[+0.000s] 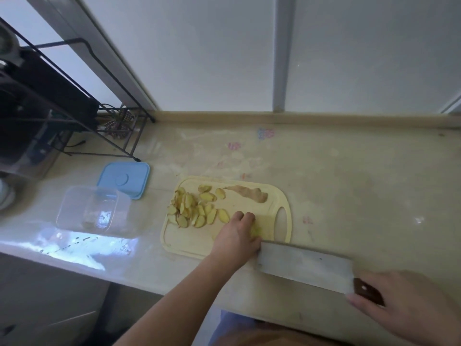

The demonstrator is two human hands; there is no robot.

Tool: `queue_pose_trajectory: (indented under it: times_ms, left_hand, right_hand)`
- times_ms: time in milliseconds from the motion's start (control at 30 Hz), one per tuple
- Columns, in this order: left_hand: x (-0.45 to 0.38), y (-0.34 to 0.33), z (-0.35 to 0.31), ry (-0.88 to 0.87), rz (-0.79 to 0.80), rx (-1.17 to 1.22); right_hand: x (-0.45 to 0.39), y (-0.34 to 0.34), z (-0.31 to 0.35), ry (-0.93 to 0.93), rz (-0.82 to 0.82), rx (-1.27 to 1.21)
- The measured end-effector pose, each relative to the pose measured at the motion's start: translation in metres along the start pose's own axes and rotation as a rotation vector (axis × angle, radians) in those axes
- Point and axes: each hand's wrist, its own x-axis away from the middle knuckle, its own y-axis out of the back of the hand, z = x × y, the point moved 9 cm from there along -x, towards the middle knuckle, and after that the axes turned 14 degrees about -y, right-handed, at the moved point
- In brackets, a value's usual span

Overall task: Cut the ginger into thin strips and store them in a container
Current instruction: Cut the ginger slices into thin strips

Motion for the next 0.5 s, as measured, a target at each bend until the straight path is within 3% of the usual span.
queue_pose_trajectory:
  times_ms: [67, 167, 233, 500]
  left_hand:
    - [-0.004, -0.001, 0.002, 0.013, 0.011, 0.023]
    - [-0.007, -0.003, -0.003, -0.006, 0.037, 0.011]
    - [-0.007, -0.007, -0.008, -0.067, 0.038, -0.018]
    - [-0.025, 0.002, -0.013, -0.352, -0.055, -0.072]
  right_hand:
    - [-0.002, 0.003, -0.017, -0.047, 0.027, -0.076]
    - [-0.008, 0.013, -0.04, -0.125, -0.039, -0.384]
    - [-0.012, 0.012, -0.047, -0.165, -0.033, -0.411]
    - [-0.012, 0.008, 0.004, -0.361, 0.065, -0.609]
